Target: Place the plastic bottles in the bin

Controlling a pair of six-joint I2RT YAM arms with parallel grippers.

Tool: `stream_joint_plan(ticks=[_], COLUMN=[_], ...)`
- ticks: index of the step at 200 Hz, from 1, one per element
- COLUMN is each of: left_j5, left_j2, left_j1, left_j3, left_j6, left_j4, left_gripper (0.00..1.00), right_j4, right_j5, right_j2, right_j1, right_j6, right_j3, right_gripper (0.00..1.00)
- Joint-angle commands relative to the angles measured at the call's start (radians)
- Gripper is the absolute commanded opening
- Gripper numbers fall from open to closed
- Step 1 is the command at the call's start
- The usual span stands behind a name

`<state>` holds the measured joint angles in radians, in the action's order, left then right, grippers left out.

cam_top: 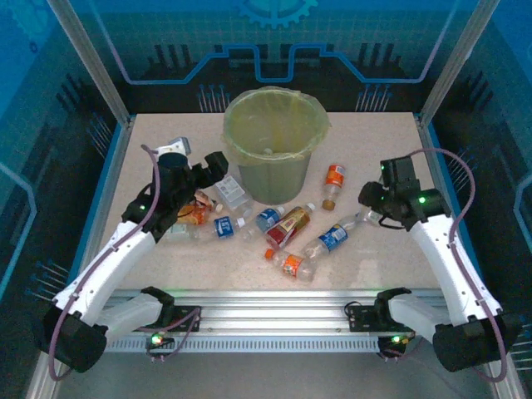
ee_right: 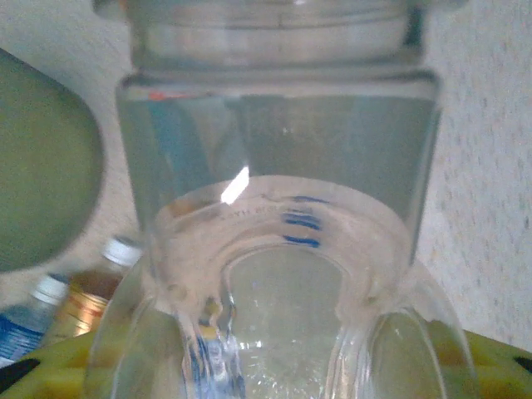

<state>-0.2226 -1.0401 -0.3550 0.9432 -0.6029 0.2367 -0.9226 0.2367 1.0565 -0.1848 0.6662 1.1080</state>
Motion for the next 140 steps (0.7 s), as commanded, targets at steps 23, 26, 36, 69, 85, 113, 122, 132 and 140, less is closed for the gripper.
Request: stream_joint_plan(ticks=[23, 26, 36, 69, 85, 113, 122, 132, 140], left_j5=[-0.027, -0.027, -0.026, -0.024, -0.020, -0.017, -0.018, -0.016, -0.014], left_j2=[0.066, 0.069, 0.073, 0.081, 0.082, 0.102, 0.108, 0.113, 0.116], left_j1=[0.017, 0.018, 0.019, 0.020, 0.021, 0.022, 0.022, 0.022, 0.022], left_j3=[-0.035, -0.036, -0.038, -0.057, -0.059, -0.088, -0.095, -0.097, -0.098], left_j6=[-0.038, -0.040, -0.045, -0.068, -0.076, -0.098, -0.103, -0.106, -0.105], left_j4=[0.013, 0.014, 0.018, 0.011, 0.017, 0.006, 0.000, 0.001, 0.004], left_gripper=[0.99, 0.99, 0.99, 0.99, 0.99, 0.99, 0.99, 0.99, 0.99], right_j4=[0.020, 0.024, 0.038, 0.082, 0.097, 0.092, 0.087, 0.085, 0.085], right_j5=[0.074, 0.073, 0.063, 0.006, -0.003, -0.048, -0.055, -0.061, -0.067], right_j2=[0.097, 0.105, 0.132, 0.232, 0.287, 0.409, 0.449, 0.489, 0.524], right_j1=[-0.087, -0.090, -0.101, -0.144, -0.173, -0.213, -0.227, -0.240, -0.249], right_j6=[-0.106, -0.111, -0.126, -0.167, -0.193, -0.239, -0.254, -0.271, -0.284], right_j3=[0.231, 0.244, 0.293, 0.465, 0.556, 0.741, 0.804, 0.863, 0.907], right_gripper=[0.26, 0.26, 0.26, 0.26, 0.26, 0.26, 0.26, 0.26, 0.26])
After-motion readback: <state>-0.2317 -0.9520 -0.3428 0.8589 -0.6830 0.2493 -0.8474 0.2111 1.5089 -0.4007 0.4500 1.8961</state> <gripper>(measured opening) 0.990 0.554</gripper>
